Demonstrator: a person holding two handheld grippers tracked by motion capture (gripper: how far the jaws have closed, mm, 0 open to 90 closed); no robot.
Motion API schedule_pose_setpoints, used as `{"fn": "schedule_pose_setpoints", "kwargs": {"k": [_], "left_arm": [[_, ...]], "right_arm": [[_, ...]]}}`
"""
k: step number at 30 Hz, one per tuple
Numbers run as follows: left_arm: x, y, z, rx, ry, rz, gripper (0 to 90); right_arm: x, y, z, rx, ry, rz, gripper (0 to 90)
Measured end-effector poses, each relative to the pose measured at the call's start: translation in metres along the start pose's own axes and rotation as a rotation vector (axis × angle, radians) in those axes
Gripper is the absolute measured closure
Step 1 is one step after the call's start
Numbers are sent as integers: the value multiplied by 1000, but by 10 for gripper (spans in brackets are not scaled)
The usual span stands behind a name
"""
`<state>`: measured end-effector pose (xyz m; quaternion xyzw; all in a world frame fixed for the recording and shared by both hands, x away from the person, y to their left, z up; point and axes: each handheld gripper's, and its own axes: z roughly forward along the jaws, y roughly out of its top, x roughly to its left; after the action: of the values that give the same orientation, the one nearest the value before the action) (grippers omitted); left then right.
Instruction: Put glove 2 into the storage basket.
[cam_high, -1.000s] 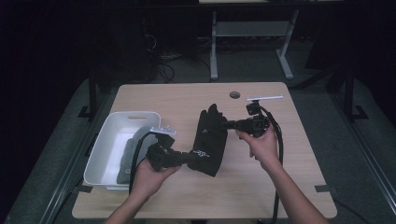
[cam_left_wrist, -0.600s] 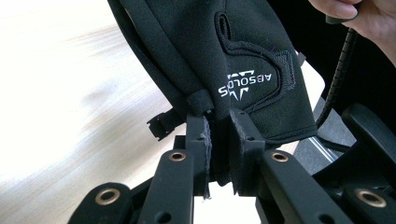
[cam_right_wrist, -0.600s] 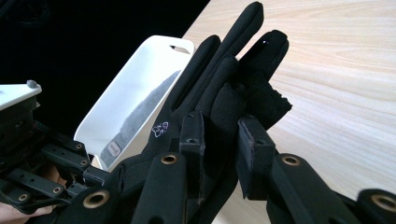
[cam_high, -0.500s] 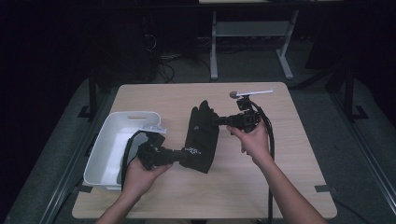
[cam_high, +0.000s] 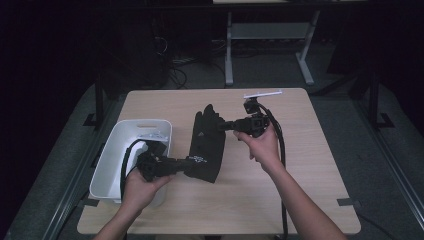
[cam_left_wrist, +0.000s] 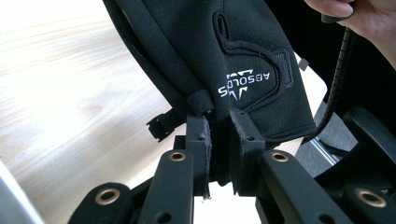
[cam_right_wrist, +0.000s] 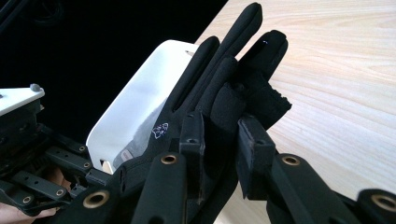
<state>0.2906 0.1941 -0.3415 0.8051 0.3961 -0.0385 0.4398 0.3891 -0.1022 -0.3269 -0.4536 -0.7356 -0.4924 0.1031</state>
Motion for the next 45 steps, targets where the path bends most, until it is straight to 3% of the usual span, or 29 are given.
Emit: {"fn": "schedule_pose_setpoints", "kwargs": {"k": [45], "left_arm": [[31, -17, -60, -55, 84, -66, 799]], "right_arm": [[40, 35, 64, 53, 65, -50, 738]]}}
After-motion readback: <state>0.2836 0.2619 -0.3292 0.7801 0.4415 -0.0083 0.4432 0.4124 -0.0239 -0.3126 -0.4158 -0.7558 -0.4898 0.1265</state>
